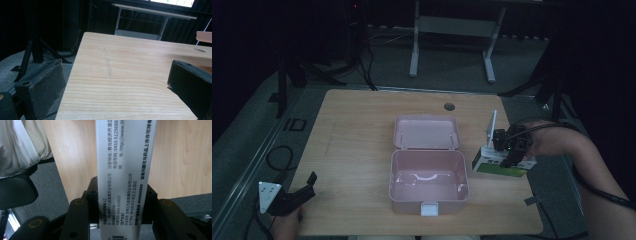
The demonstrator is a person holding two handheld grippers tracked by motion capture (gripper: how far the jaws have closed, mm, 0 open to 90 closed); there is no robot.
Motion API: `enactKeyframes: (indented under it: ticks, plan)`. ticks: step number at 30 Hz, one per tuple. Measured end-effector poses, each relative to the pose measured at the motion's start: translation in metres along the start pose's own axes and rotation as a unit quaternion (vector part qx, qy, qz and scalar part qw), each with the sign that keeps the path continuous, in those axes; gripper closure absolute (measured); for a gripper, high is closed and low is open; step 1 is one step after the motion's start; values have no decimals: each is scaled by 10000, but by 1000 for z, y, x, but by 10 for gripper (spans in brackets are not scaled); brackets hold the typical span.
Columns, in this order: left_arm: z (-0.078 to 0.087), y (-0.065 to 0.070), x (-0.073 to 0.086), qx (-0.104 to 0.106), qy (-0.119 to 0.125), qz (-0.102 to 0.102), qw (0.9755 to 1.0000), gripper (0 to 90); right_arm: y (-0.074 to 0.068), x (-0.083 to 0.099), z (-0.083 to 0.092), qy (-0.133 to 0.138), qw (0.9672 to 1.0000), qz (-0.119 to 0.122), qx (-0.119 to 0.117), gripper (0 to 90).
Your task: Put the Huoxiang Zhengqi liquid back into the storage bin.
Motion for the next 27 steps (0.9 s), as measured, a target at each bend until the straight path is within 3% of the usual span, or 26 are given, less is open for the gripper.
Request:
enactKeyframes:
  ticks: [11,21,22,27]
  plan:
    - [0,0,0,5,4,10,10000,11,-14,-28,26,141,9997,177,80,619]
    - [0,0,0,16,3,26,10000,11,-23,-60,30,80,9996,287,12,618]
    - [0,0,0,21,8,28,10000,11,-27,-70,30,80,9991,405,-3,618]
    - [0,0,0,21,6,30,10000,12,-33,-86,30,94,9985,544,-7,618]
Point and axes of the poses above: each handheld gripper's, and its own axes: z roughly backward along the jaws, x roughly out of its underside, y roughly to its right, the point moved 3 cm from there along -z, roughly forward along the jaws, and after that the axes turned 5 degrees about y, right-handed, at the moved point
